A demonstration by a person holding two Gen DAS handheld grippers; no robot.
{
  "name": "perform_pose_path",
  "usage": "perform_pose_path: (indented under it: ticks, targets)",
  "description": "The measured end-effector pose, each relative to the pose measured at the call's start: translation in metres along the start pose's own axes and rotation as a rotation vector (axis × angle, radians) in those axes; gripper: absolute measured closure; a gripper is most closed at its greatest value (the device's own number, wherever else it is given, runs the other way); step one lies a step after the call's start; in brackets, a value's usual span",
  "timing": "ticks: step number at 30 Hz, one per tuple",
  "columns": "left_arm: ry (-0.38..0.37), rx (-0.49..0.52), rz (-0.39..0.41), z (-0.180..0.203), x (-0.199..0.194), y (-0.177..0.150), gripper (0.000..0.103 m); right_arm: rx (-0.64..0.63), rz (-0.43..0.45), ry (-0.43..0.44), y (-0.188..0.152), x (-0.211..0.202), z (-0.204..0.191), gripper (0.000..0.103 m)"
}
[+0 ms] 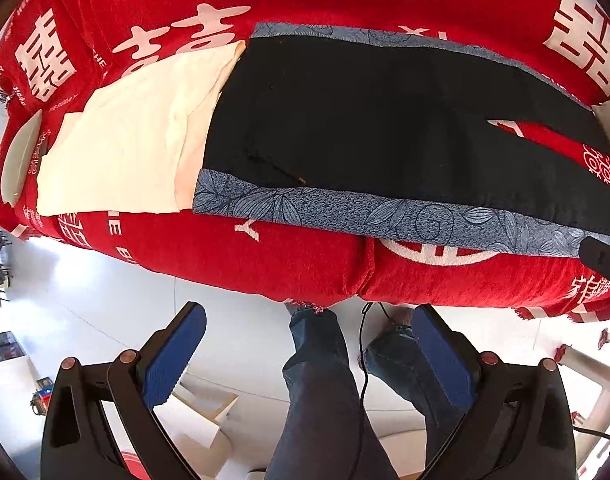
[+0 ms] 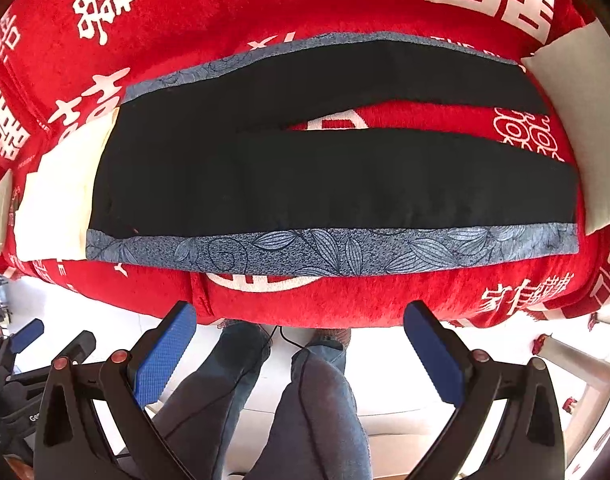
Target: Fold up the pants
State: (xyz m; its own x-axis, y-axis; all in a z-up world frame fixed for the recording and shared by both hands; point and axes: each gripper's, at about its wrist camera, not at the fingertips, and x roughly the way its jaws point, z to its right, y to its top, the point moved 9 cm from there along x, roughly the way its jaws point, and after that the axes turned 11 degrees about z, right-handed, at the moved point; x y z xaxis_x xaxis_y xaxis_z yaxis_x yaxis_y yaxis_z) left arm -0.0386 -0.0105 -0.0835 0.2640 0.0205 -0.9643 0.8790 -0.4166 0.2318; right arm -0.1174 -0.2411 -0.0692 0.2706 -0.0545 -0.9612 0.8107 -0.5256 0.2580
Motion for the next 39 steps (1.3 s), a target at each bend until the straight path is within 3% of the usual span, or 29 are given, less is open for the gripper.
perform_pose_path:
  ticks: [16, 29, 34, 39]
  targets:
    - [0.037, -0.026, -0.006, 0.006, -0.014, -0.007, 0.0, -0.016, -0.004, 0.012, -0.001, -0.008, 0.012, 0.0]
    - [0.059, 0.01, -0.012, -0.005, -0.011, -0.012, 0.0, 0.011, -0.022, -0.011, -0.008, -0.005, 0.013, 0.0]
    - [0.019, 0.011, -0.022, -0.012, 0.01, -0.008, 0.0, 0.052, -0.016, -0.034, -0.008, 0.004, 0.008, 0.0]
    - [-0.085, -0.039, -0.013, -0.02, 0.034, -0.003, 0.0, 0.109, -0.035, -0.022, -0.018, 0.023, -0.004, 0.0]
